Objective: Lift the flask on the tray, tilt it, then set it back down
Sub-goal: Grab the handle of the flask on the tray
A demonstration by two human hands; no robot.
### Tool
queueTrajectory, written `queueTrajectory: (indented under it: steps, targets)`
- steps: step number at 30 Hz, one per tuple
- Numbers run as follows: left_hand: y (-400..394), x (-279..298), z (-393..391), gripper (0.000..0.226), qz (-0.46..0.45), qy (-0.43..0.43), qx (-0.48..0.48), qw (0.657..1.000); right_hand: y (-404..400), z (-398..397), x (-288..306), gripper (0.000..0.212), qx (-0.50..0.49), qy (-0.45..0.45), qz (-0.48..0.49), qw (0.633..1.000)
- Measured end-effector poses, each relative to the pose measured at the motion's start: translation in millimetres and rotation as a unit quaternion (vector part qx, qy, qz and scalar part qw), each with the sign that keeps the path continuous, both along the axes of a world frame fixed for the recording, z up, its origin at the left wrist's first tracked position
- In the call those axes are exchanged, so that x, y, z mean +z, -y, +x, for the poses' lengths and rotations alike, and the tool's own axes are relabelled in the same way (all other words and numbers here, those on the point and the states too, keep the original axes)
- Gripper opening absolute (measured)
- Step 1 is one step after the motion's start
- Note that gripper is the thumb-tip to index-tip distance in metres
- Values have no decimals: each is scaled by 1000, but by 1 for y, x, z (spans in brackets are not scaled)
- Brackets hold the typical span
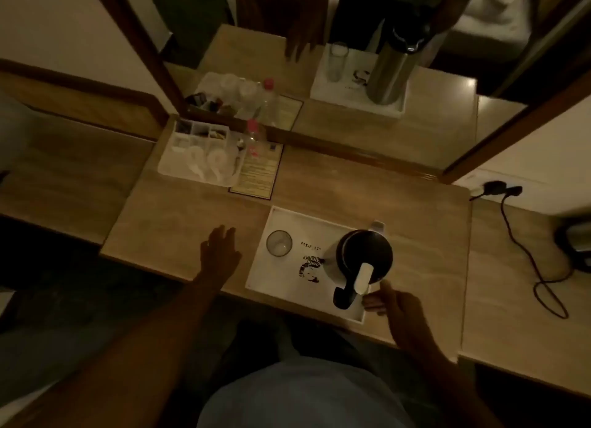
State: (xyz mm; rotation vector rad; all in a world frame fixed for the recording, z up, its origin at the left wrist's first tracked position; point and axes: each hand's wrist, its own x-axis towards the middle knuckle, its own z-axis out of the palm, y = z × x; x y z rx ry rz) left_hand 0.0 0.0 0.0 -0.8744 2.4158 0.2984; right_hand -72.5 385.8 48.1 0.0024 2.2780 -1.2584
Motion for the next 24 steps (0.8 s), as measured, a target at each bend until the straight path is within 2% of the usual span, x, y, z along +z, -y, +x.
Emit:
queueTrajectory:
  steps: [3,5,9,12,14,17,19,23,24]
  targets:
    - [7,-5,-10,86,11,28,34,999,21,19,-11,53,-32,121,-74,989]
    - [11,-9,-20,93,26,44,38,998,37,28,-24,56,-73,177,-154,969]
    - [13,-21,-31,99,50,65,27,996,57,32,-42,60,-132,192,-245,941]
    - [16,-28,-31,101,72,72,34,994,70,39,-44,49,-182,186,-294,920]
    - [19,-32,-30,102,87,64,45,993,74,41,-45,50,-193,165,-316,914]
    - [23,-35,-26,101,104,46,53,992,77,41,-41,62,-211,120,-320,916]
    - [27,-37,-25,101,113,41,57,991,74,40,-41,66,-215,72,-282,932]
    - [29,-38,-24,100,120,34,58,990,67,36,-44,49,-197,-37,-133,971]
    - [31,-39,-23,100,123,32,60,990,66,35,-45,46,-184,-47,-122,974]
